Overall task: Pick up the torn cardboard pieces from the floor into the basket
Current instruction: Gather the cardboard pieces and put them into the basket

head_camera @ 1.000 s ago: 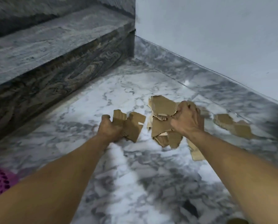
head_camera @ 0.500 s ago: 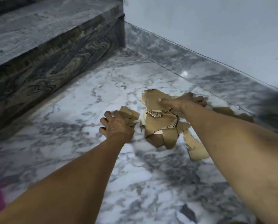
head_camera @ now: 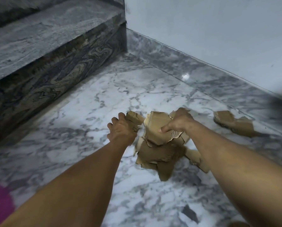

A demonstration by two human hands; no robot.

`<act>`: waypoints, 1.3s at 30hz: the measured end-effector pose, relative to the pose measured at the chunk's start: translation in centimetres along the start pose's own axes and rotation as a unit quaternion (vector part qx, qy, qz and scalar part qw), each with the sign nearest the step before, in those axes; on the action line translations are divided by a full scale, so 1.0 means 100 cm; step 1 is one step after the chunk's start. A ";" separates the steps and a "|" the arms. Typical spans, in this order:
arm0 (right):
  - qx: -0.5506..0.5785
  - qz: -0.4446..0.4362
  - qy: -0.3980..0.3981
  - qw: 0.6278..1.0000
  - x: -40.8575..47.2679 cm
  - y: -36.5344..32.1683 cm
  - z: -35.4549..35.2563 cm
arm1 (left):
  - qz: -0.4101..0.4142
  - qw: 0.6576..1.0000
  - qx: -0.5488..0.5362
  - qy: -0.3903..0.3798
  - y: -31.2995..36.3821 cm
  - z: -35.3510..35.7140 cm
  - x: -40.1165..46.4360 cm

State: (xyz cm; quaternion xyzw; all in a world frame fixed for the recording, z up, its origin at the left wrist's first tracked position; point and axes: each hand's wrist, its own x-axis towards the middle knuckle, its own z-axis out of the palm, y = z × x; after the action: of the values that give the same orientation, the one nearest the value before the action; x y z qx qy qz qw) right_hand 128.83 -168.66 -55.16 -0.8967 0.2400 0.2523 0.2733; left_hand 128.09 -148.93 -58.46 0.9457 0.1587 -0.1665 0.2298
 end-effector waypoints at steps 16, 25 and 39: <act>0.137 -0.012 -0.071 0.988 -0.074 0.058 0.040 | -0.041 0.976 -0.185 -0.110 -0.010 -0.001 -0.075; 0.127 -0.009 -0.068 0.990 -0.096 0.097 -0.020 | -0.029 0.949 -0.256 -0.181 -0.027 -0.016 -0.098; -0.196 -0.062 -0.052 0.977 -0.121 0.125 0.009 | 0.142 0.973 0.128 -0.126 -0.020 0.025 -0.145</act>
State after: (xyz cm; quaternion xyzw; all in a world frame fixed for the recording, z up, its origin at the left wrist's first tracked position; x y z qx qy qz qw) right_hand 112.23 -173.81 -53.35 -0.9316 0.1154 0.3234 0.1193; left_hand 113.71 -151.69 -55.74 0.9515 -0.0299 -0.2690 0.1464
